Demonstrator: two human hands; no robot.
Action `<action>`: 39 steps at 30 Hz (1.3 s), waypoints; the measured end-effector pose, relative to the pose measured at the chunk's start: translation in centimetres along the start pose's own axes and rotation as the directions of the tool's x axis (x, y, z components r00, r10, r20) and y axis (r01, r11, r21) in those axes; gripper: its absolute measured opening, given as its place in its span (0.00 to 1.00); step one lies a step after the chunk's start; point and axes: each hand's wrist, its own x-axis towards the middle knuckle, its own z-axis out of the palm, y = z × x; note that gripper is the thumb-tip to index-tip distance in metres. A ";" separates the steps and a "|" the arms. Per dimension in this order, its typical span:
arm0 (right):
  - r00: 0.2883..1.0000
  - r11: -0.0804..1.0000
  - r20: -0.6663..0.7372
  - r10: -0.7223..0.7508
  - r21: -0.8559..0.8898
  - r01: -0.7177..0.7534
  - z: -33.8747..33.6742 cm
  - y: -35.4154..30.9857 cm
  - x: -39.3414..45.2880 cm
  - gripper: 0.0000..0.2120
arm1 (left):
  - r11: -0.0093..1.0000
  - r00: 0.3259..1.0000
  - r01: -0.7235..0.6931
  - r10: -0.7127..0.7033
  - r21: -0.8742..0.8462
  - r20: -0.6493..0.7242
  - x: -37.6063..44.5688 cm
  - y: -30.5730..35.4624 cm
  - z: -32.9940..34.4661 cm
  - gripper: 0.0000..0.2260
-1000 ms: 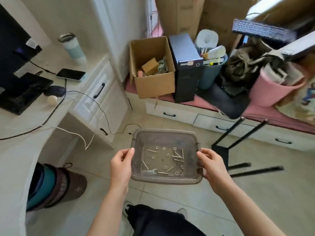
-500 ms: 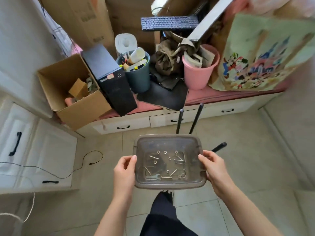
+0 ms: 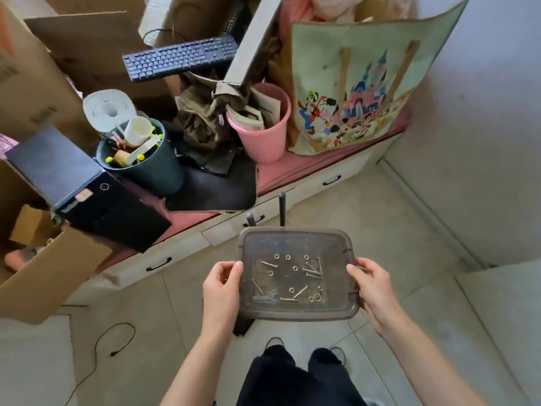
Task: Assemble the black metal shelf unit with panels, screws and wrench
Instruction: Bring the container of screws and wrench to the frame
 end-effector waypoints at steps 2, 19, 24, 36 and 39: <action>1.000 1.000 -0.001 0.010 0.011 -0.009 -1.3 -0.6 1.2 0.11 | 1.000 1.000 -0.009 0.009 0.017 0.009 0.6 0.7 2.0 0.06; 0.985 0.997 0.163 -0.048 -0.057 0.058 -18.0 -8.0 15.9 0.08 | 0.999 0.985 -0.052 0.052 0.007 -0.165 -3.2 3.4 23.8 0.06; 0.987 0.989 0.144 -0.068 -0.117 0.085 -22.8 -8.4 20.3 0.10 | 0.994 0.988 -0.093 0.099 0.057 -0.118 -4.2 3.9 29.8 0.06; 0.994 0.990 -0.109 -0.012 -0.144 -0.004 -28.8 0.8 31.1 0.12 | 0.983 0.981 -0.041 0.005 0.179 0.192 0.5 -6.5 42.5 0.10; 0.992 0.987 -0.129 -0.004 -0.160 -0.017 -28.1 4.8 34.3 0.11 | 0.968 0.974 0.007 -0.062 0.250 0.216 3.1 -11.5 44.6 0.10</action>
